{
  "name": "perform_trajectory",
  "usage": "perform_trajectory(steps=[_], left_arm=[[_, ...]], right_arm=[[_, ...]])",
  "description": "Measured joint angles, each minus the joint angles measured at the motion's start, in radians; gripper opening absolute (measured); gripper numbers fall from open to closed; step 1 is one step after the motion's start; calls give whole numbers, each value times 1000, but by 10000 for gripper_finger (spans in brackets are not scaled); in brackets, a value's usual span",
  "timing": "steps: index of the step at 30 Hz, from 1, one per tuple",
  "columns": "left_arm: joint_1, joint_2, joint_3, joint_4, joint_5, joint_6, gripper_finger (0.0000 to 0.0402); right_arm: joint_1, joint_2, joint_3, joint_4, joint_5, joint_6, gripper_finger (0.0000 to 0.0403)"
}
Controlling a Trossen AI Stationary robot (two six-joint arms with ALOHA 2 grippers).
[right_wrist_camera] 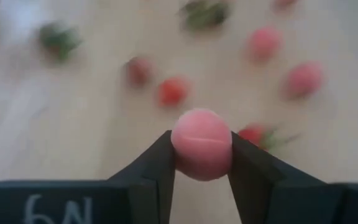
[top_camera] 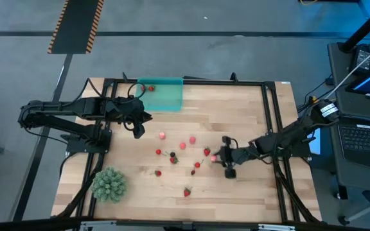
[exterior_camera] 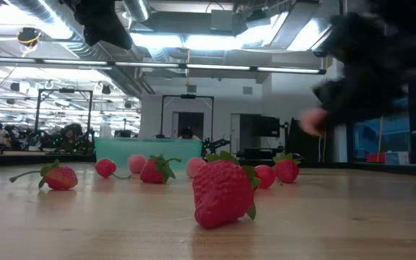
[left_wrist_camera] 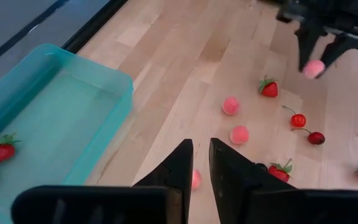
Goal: Pick and placing Produce into tupperware
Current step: Put the pink peach into the blue bin
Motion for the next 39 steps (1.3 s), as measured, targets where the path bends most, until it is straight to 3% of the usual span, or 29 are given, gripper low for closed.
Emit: perform_trajectory(steps=[8,16,22,29,39], left_arm=[[0,0,0,-2,0,-3,65],[0,0,0,-84,0,0,123],[0,-1,0,-100,0,0,140],[0,-1,0,-109,0,1,141],[0,-1,0,-114,0,1,141]], right_arm=[[-227,0,296,-234,11,-221,123],[-470,91,645,-399,-165,-382,123],[-624,295,961,-571,-200,-457,123],[-748,589,1309,-760,-352,-447,123],[-834,962,1735,-959,-361,-397,125]])
